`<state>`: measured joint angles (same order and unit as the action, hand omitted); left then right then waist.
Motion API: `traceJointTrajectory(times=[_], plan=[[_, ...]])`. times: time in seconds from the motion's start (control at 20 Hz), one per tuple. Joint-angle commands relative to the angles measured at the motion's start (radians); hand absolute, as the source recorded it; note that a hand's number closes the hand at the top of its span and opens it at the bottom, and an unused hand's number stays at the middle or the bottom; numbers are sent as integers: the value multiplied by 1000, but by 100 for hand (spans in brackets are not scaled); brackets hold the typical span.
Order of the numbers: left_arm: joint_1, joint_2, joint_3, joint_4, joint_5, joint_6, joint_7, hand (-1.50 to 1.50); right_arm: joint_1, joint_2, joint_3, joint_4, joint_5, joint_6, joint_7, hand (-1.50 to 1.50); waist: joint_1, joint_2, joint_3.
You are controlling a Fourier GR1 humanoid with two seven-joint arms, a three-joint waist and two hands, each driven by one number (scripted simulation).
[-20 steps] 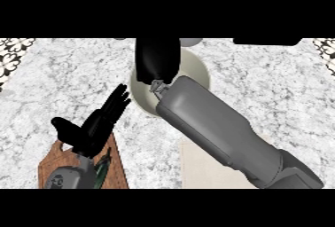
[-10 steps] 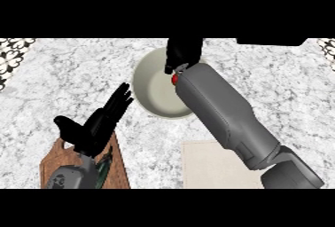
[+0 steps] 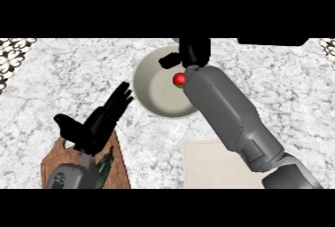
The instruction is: Pick the tomato from the placemat and place it in the bowl
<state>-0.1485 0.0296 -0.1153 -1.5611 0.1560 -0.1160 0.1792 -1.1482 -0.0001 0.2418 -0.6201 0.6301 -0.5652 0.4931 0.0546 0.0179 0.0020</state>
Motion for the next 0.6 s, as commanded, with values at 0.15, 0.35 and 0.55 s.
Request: traceJointTrajectory(times=[0.15, 0.35, 0.55], plan=[[29, -1, 12, -2, 17, -4, -2, 0, 172, 0, -6, -322, -248, -195, -269, -150, -28, -19, 1], [66, 11, 34, 17, 4, 8, -32, 0, 314, 0, 121, -612, -292, -222, -258, -150, -79, -37, 0], [61, 11, 49, 24, 0, 23, -33, 0, 504, 0, 259, -894, -280, -245, -239, -150, -104, -40, -1]])
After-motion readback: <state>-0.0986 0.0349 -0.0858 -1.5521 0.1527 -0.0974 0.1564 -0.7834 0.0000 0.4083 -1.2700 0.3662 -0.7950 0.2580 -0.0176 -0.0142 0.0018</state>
